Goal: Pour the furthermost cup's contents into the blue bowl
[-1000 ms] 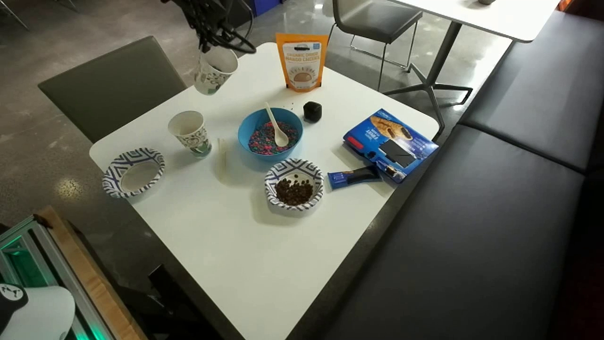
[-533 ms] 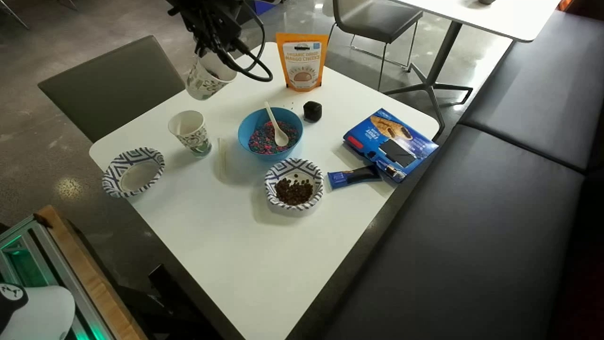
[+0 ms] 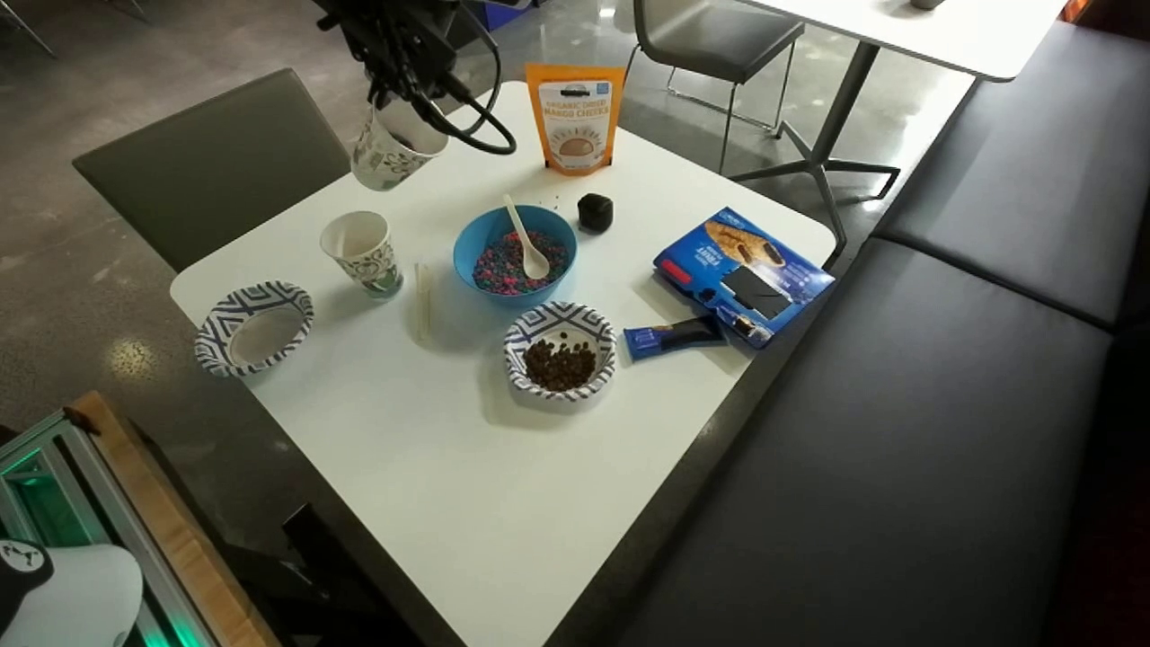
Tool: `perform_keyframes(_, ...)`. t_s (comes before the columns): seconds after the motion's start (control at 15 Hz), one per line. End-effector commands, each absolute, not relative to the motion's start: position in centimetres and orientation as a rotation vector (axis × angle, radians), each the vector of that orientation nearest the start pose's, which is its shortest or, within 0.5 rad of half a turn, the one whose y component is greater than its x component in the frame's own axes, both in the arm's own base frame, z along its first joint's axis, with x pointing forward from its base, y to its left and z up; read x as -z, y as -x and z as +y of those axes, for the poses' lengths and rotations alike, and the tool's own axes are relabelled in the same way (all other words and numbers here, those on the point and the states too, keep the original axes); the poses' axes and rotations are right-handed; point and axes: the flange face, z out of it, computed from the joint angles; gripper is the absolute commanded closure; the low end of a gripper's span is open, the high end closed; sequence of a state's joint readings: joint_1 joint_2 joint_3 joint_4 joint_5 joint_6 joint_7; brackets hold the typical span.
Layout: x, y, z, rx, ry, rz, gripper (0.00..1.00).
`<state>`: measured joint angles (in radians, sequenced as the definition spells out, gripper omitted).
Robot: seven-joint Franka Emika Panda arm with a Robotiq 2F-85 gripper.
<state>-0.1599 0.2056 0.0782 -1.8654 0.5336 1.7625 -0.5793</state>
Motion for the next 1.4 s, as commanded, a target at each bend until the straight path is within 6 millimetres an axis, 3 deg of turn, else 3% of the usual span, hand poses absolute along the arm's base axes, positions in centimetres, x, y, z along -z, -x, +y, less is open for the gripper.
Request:
perform_keyframes(0.0,-39.7,-58.1,-0.5,-0.154,2.517,-0.395,0.96)
perform_keyframes(0.2,-39.5,-58.4,-0.7,-0.166,2.498,-0.399,0.99)
perform_keyframes(0.73,-36.9,-61.3,-3.2,-0.199,2.335,-0.409,0.99)
perform_keyframes(1.33,-35.6,-64.1,-9.4,-0.278,2.112,-0.397,0.99)
